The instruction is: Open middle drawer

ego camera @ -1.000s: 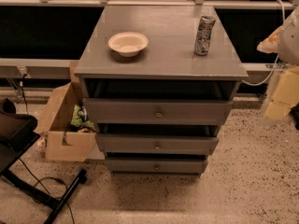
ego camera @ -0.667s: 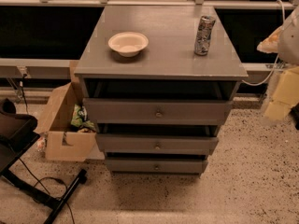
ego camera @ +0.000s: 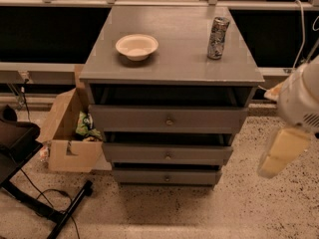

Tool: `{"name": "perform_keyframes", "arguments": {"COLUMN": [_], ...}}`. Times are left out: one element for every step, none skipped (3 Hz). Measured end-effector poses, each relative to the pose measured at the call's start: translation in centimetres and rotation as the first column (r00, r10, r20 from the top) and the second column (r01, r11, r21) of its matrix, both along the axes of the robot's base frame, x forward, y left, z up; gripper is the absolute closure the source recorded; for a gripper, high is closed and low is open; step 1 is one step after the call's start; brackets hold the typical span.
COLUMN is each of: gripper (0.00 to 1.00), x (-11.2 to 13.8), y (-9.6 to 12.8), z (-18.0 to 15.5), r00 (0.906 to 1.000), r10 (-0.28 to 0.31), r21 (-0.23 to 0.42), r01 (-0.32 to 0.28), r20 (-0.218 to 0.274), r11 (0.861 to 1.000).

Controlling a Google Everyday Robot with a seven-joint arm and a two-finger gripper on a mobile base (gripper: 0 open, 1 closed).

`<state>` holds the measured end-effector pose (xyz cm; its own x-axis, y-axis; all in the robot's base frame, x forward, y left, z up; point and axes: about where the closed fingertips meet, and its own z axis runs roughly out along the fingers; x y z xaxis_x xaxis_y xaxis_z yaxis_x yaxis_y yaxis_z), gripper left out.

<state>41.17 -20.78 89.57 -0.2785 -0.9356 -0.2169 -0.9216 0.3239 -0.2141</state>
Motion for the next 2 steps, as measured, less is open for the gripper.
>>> {"name": "perform_keyframes", "arguments": {"gripper": [0.0, 0.0], "x": [-1.3, -1.6], "y": [0.6, 1.4], "z": [-7.4, -16.2], "r00": [0.9986, 0.9946], "r10": [-0.047, -0.071], "r21": [0.041, 0.042], "r01": [0.048, 0.075], "r20": [-0.024, -0.076], "r11": [0.998, 0.996]}}
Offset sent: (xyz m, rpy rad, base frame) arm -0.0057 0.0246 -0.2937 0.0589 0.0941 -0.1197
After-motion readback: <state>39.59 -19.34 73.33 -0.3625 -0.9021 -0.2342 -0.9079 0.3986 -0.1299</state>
